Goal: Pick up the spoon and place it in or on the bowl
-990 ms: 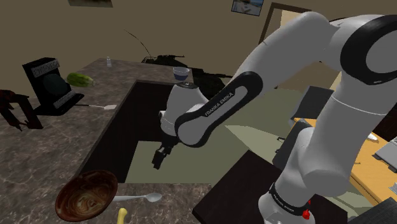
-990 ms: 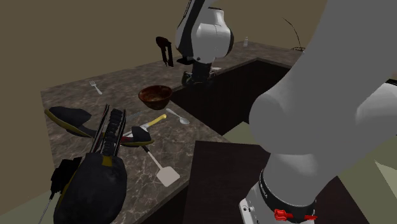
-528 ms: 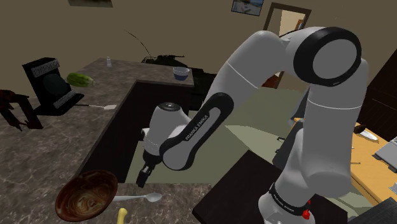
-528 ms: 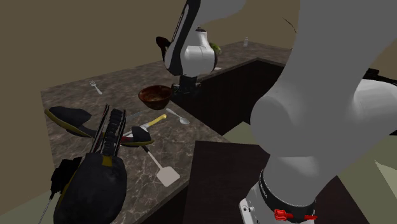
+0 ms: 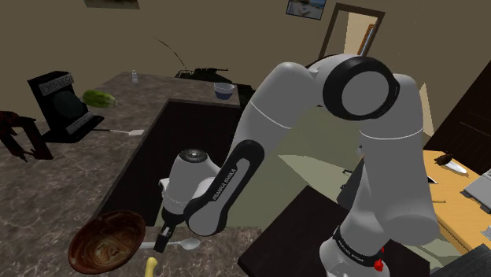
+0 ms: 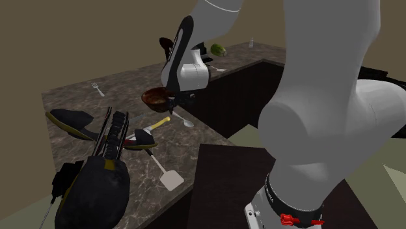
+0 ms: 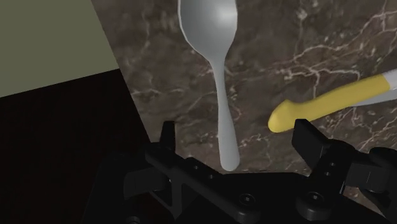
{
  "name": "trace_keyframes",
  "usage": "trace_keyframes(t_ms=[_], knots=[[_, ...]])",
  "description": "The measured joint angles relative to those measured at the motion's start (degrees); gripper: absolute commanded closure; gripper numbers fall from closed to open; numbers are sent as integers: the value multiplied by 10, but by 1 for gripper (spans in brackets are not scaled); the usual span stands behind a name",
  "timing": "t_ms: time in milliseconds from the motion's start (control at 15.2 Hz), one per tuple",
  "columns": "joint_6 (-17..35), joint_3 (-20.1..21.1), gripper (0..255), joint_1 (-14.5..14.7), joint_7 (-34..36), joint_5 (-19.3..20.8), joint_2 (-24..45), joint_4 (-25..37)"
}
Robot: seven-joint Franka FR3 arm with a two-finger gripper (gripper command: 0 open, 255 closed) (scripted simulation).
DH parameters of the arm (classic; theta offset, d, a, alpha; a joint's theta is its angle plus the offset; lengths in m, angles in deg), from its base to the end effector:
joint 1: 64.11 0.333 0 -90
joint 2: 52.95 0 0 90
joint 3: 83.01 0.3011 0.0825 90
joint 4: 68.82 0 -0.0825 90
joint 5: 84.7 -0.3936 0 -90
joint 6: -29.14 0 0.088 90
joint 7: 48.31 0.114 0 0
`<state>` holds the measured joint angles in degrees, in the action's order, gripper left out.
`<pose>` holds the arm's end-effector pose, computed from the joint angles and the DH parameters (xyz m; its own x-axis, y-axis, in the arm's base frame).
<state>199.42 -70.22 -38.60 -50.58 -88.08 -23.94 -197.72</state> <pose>0.4345 0.3458 0.1367 0.8062 0.5487 0.2213 0.5810 -0.8048 -0.1211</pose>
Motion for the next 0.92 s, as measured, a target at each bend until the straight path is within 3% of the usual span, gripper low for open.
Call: trace_keyframes(t_ms=[726,792,924], knots=[[22,-13,0,16,5,7,49,27],[22,-13,255,16,5,7,49,27],[22,-13,255,16,5,7,49,27]])
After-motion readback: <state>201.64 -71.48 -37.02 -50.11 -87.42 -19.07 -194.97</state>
